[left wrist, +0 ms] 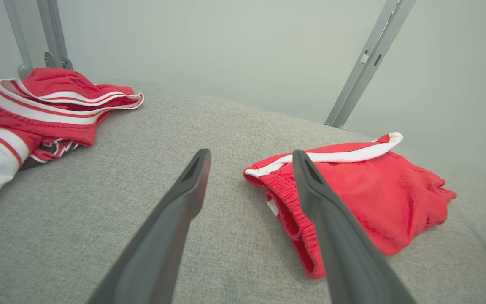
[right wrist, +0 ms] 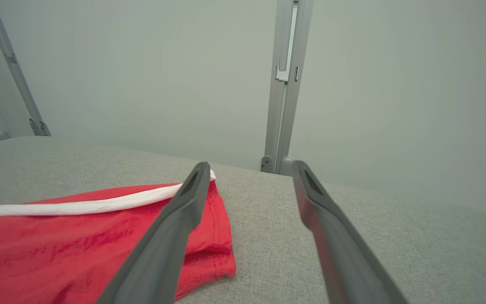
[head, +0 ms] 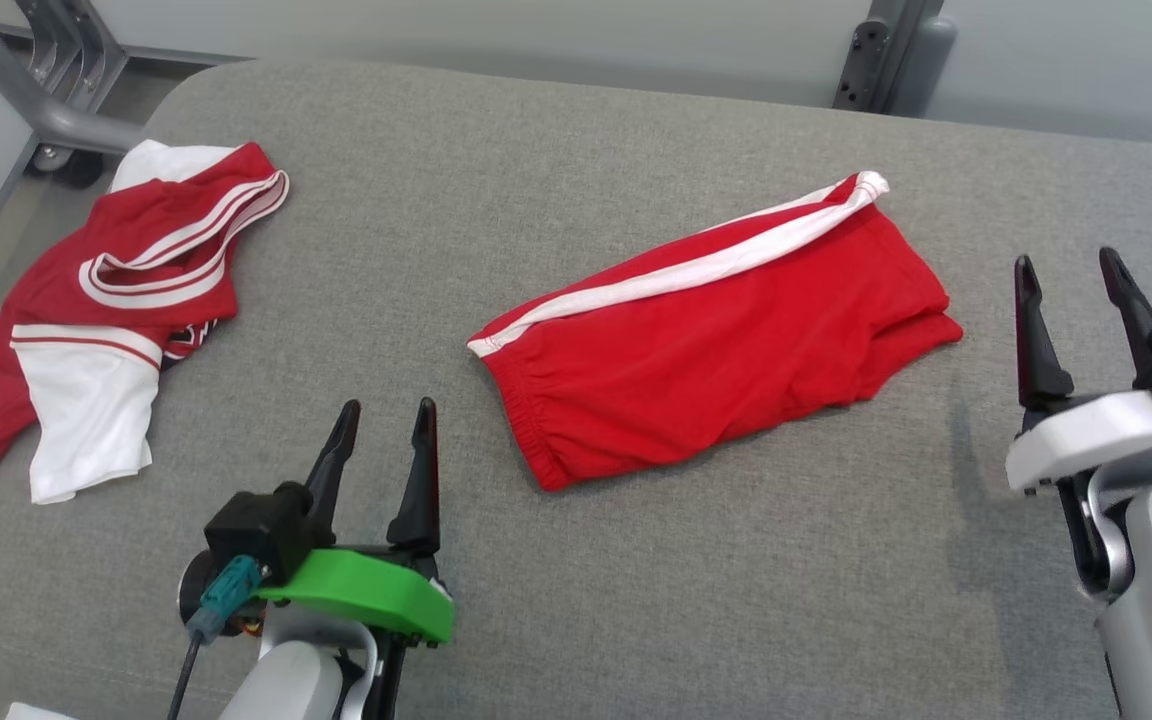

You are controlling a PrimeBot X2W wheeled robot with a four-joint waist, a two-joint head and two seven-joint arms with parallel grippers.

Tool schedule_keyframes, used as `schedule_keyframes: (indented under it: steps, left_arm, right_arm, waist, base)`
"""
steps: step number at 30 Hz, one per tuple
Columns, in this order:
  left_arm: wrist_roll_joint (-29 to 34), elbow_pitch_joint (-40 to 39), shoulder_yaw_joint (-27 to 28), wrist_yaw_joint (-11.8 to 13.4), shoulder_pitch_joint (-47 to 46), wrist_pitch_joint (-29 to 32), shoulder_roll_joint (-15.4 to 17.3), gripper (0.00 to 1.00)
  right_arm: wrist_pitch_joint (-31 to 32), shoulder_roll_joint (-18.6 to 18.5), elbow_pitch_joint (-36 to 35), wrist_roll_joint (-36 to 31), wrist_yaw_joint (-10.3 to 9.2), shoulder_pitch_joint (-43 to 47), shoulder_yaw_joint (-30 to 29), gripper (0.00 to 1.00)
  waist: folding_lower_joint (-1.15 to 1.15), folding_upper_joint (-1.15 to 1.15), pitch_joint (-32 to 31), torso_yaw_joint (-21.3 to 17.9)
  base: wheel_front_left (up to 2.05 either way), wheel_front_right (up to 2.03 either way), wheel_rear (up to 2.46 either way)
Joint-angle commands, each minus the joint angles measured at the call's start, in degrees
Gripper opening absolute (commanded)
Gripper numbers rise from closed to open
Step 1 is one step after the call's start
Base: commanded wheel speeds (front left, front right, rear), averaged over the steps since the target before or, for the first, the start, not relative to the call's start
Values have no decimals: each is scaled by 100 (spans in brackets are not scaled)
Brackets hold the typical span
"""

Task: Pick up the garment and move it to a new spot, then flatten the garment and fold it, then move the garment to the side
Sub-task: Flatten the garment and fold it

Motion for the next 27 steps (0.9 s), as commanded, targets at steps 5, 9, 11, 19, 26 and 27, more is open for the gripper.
schedule_keyframes:
  steps: [5,9,11,19,26,27]
  left_arm:
    - [613,-266,409,-168,571,-12,39,100]
    - [916,-488,796,-333,797,-10,-94,100]
    - [1062,-605,983,-428,858,-10,-189,100]
    - [1470,-678,1229,-923,682,-10,-588,100]
    - [1482,-654,1123,-1136,477,-10,-722,100]
    - [1402,-671,1065,-1146,455,-10,-727,100]
  right_arm:
    - [-60,454,-501,-142,-8,858,-493,100]
    - [-64,571,-634,-278,-7,1113,-560,100]
    - [-55,553,-605,-259,-7,1055,-549,100]
    - [1121,80,-171,102,-6,8,-421,100]
    - [2553,-320,415,208,-6,-1061,-177,100]
    - [2712,-346,507,194,-6,-1196,-180,100]
  waist:
    - [0,0,-384,-324]
    - [0,0,-276,-366]
    - [0,0,-160,-346]
    - [0,0,520,126]
    - [0,0,983,701]
    - [0,0,1014,764]
  base:
    - [0,0,0]
    - [0,0,0]
    - [0,0,0]
    - [0,0,0]
    - [0,0,0]
    - [0,0,0]
